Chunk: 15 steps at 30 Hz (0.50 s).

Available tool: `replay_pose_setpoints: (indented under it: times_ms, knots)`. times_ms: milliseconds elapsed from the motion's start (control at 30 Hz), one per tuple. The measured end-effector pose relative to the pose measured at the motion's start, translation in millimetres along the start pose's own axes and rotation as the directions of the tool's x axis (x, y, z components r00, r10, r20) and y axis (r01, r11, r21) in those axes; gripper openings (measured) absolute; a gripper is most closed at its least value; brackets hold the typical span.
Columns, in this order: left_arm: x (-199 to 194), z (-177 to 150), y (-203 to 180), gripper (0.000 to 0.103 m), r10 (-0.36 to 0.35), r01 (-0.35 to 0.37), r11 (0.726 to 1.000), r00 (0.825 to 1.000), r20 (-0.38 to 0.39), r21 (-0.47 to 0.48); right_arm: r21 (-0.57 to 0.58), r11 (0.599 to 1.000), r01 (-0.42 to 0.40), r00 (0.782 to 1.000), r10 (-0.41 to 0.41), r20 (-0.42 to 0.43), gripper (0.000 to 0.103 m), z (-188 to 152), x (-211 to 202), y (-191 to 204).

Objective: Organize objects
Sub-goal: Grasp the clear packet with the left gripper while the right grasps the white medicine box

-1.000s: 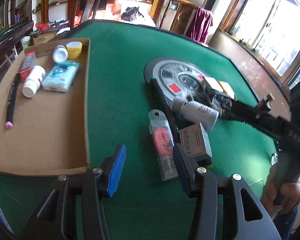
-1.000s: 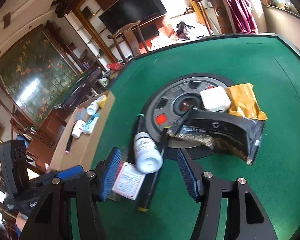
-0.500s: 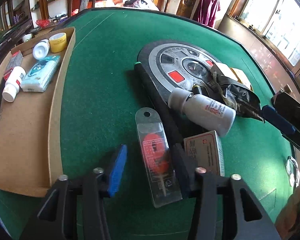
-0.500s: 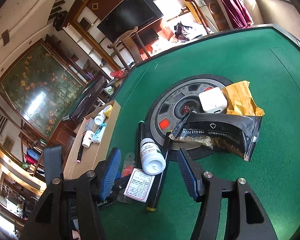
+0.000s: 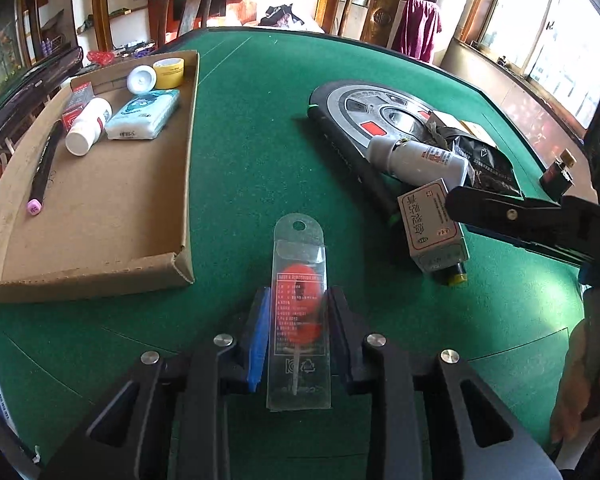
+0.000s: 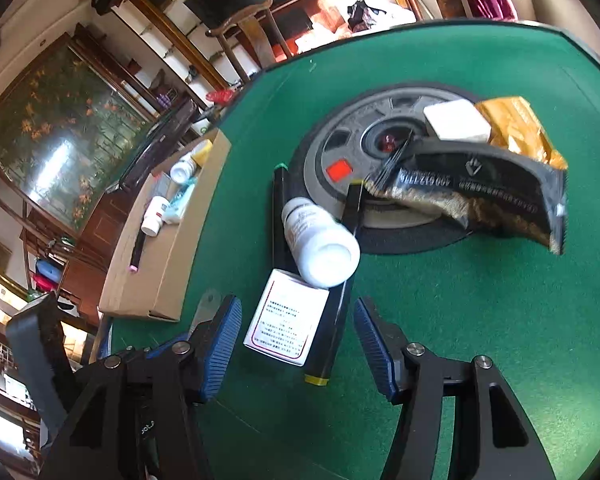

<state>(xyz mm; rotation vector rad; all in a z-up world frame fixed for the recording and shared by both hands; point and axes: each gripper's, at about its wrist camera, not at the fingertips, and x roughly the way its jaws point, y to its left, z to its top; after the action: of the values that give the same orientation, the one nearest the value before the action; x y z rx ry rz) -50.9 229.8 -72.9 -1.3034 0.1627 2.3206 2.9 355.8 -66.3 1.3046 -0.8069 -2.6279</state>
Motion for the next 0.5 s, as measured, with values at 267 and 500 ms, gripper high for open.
replay_pose_setpoints:
  times_ms: [267,500]
  knots:
    - [-0.9,-2.8,-1.1,0.028,0.019,-0.020,1.000,1.000,0.019,0.020,-0.238,0.959,0.151,0.988,-0.141,0.056,0.044,-10.1,20.3,36.4]
    - [-2.0,-3.1,1.6,0.027,0.011,-0.011,1.000,1.000,0.020,0.010,-0.318,0.934,0.162,0.986,-0.144,0.079,0.038,-18.2,9.5,48.6]
